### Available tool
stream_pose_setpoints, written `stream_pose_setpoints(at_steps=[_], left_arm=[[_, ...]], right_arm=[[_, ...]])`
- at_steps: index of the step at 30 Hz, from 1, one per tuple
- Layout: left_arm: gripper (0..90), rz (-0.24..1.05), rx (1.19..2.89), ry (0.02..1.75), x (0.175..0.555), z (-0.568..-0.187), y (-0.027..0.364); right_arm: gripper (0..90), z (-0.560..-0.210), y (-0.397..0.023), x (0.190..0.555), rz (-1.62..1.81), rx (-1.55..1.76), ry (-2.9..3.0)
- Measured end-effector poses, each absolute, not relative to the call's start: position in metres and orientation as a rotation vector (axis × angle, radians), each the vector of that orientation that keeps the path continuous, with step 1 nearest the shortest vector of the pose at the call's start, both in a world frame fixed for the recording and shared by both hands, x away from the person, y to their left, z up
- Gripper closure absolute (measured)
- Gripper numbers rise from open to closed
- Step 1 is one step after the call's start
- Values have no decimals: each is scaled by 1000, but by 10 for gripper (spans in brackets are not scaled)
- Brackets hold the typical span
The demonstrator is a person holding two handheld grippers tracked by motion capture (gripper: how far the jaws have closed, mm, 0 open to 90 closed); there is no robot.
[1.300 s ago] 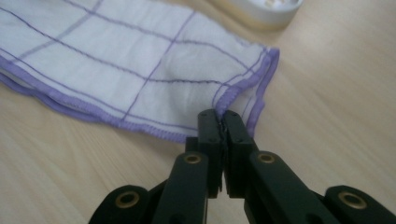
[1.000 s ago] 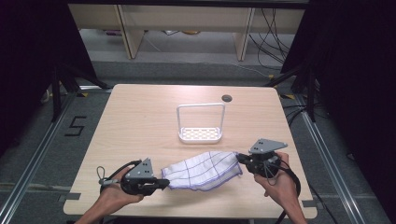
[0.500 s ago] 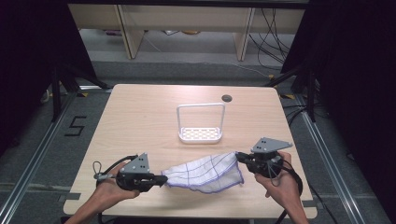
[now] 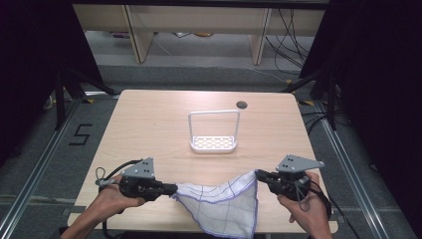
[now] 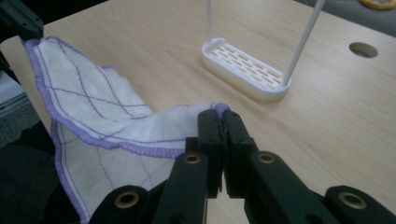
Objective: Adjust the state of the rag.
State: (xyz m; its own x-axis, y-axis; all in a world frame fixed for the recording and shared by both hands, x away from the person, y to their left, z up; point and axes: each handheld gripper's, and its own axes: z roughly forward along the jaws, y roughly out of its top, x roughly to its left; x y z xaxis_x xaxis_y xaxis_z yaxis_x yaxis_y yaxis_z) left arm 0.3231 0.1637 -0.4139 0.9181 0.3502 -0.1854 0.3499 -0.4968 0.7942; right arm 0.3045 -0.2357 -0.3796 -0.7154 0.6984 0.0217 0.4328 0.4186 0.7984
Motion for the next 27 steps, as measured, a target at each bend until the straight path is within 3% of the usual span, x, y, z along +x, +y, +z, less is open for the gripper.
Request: stream_pose_setpoints(at_steps=[13, 27], left_arm=[[880, 0, 2185, 619, 390, -444, 145], [877, 51, 2212, 771, 445, -479, 141]], right_arm=[[882, -442, -243, 384, 1116, 1248, 2345], [871, -484, -237, 426, 1007, 1377, 2361]])
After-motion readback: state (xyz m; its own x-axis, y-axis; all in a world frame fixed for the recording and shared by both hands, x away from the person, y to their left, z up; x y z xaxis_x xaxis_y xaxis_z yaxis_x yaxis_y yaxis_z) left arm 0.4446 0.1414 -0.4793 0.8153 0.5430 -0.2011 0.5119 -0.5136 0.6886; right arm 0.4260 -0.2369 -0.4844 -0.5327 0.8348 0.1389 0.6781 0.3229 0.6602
